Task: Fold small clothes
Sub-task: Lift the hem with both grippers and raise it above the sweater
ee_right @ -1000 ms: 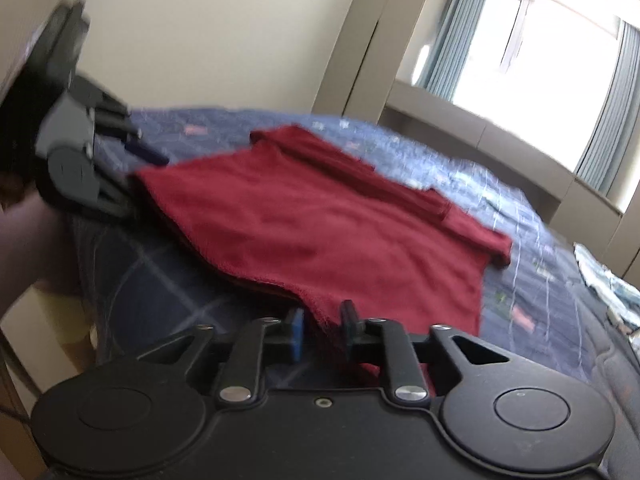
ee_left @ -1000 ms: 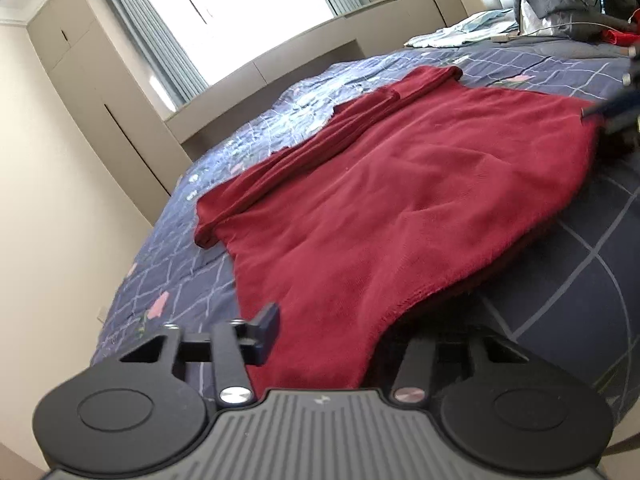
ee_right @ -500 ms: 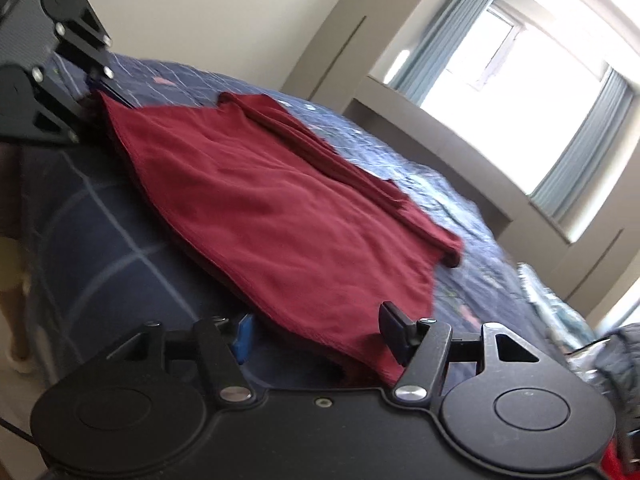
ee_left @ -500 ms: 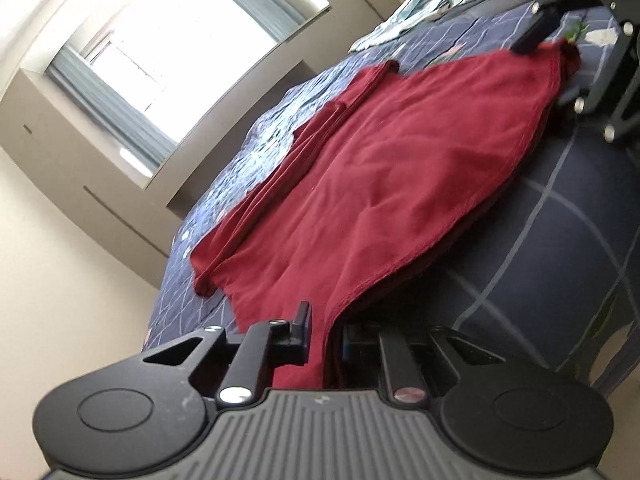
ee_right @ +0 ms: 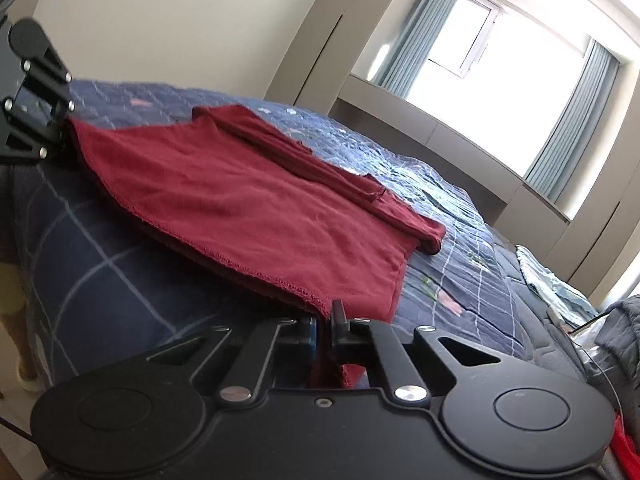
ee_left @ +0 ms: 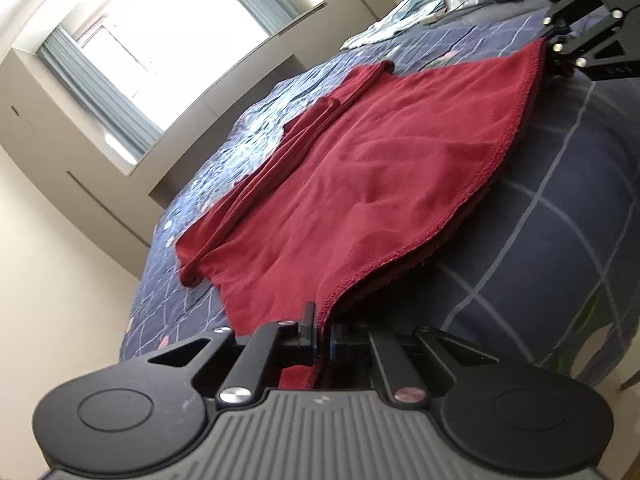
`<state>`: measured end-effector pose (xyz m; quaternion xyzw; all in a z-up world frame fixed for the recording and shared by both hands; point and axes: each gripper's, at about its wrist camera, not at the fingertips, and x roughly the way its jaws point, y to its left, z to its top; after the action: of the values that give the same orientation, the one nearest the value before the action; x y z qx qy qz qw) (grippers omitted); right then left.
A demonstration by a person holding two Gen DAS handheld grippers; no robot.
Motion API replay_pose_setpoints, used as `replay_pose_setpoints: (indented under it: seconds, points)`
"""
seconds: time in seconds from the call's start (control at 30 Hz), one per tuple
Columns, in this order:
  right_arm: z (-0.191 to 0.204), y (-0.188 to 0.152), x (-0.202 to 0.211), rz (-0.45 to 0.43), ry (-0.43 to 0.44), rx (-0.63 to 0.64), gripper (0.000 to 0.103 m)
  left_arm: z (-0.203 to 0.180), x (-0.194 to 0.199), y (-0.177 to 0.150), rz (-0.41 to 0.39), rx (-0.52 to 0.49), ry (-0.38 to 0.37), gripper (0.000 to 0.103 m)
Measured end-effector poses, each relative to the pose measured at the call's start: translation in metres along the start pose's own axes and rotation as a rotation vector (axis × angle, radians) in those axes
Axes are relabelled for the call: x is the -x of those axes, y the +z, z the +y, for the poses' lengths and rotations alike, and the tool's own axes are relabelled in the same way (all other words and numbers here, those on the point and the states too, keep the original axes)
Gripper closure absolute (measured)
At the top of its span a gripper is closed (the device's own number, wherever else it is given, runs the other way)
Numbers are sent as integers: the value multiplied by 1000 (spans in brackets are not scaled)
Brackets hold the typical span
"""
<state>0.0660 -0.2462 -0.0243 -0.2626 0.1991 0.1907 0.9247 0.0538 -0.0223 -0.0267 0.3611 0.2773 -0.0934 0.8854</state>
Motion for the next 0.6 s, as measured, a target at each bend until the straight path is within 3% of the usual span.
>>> replay_pose_setpoints:
  seconds: [0.23, 0.37, 0.6]
  points:
    - [-9, 2, 35, 11, 58, 25, 99, 9, 27, -8, -50, -28, -77, 99]
    - [-3, 1, 66, 36, 105, 49, 99, 13, 49, -17, -54, -19, -180, 99]
    - [9, 6, 108, 133, 228, 119, 99, 25, 80, -31, -12, -14, -279, 99]
